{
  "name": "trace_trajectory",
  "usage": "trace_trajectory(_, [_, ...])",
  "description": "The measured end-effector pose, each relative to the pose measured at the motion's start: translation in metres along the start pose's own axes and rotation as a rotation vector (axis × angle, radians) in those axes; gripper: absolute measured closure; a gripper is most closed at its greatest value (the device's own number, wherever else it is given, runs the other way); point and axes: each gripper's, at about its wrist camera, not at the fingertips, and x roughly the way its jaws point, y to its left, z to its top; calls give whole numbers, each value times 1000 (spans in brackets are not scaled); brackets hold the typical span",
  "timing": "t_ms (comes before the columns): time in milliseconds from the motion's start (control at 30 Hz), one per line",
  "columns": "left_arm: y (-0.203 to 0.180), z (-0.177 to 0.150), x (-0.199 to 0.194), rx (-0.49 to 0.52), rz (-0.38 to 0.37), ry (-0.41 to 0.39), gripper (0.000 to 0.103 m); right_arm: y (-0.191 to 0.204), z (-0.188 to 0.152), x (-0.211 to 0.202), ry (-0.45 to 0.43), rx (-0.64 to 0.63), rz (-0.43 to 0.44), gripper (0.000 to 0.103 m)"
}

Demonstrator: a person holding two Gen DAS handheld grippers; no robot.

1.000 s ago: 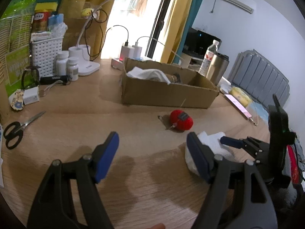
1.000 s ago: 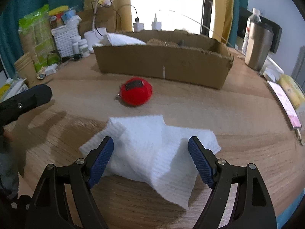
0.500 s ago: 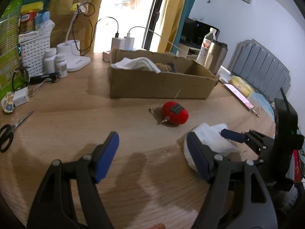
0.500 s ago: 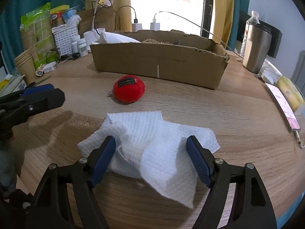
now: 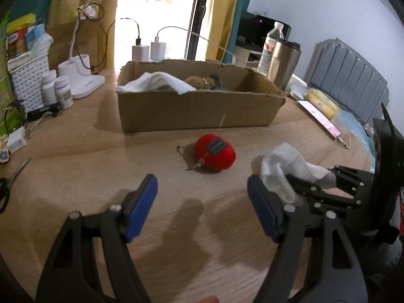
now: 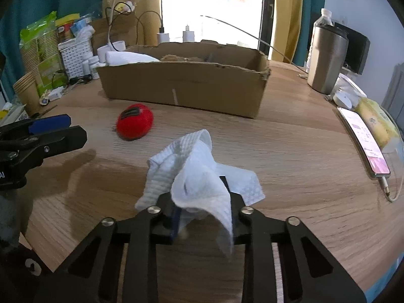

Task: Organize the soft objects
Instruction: 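Grasp the crumpled white paper towel with the right tool, then grasp the red ball keychain with the left tool while the right tool holds the towel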

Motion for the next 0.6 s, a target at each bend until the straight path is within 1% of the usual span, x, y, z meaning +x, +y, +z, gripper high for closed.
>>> trace_trajectory(133, [-9, 7, 9, 11, 10, 21, 28, -16, 3, 2, 11, 18, 12, 81])
trace_trajectory(200, [-13, 11, 14, 18, 14, 30, 28, -22, 5, 1, 9, 31, 39, 83])
trace_trajectory(433, [-22, 23, 33, 36, 30, 72, 28, -41, 16, 0, -18, 63, 68, 84])
trace_trajectory(600, [-25, 29, 45, 31, 49, 97, 28, -47, 21, 5, -16, 76, 101, 84])
